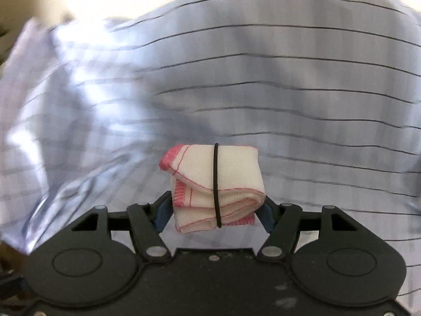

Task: Organize soft objects
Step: 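Carry the tape roll with the left tool while the right tool carries the cloth to the basket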

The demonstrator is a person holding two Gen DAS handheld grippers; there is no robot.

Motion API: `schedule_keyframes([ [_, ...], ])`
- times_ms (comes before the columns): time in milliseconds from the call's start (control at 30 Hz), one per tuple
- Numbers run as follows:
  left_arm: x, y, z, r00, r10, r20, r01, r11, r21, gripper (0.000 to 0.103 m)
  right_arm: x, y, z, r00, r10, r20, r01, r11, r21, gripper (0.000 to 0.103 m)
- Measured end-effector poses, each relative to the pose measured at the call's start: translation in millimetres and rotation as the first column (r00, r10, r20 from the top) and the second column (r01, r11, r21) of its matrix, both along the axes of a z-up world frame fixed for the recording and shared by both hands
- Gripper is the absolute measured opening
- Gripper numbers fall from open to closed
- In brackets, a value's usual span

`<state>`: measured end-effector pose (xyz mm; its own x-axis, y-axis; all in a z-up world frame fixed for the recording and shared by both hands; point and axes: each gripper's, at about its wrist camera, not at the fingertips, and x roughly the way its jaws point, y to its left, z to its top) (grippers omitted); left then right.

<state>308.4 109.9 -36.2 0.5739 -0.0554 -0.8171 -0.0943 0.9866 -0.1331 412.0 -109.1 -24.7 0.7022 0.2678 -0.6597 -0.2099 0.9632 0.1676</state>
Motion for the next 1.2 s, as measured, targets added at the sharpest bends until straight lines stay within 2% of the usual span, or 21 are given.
schedule_keyframes([
  [133,-14,3,2,1.0,0.017,-0.001,-0.017,1.0,0.01,0.047,-16,32,-6,0.994,0.108,-0.031,-0.107,0.994,0.017,0.066],
  [267,-29,8,4,0.999,0.038,-0.004,-0.038,0.999,0.019,0.047,-35,47,-12,0.986,0.158,-0.054,-0.156,0.987,0.031,0.066],
  [467,-52,11,8,0.998,0.066,-0.01,-0.067,0.998,-0.001,0.047,-73,51,-21,0.972,0.222,-0.071,-0.219,0.974,0.054,0.066],
  [767,-87,9,17,0.996,0.091,-0.009,-0.091,0.996,-0.019,0.047,-135,44,-10,0.947,0.317,-0.053,-0.313,0.947,0.065,0.066],
  [967,-112,-1,23,0.998,0.055,-0.011,-0.055,0.999,-0.003,0.047,-178,11,-8,0.95,0.304,-0.067,-0.295,0.948,0.124,0.066],
  [1200,-141,-18,36,1.0,-0.005,0.003,0.005,1.0,0.002,0.047,-236,-31,-6,0.972,0.23,-0.054,-0.223,0.968,0.112,0.067],
])
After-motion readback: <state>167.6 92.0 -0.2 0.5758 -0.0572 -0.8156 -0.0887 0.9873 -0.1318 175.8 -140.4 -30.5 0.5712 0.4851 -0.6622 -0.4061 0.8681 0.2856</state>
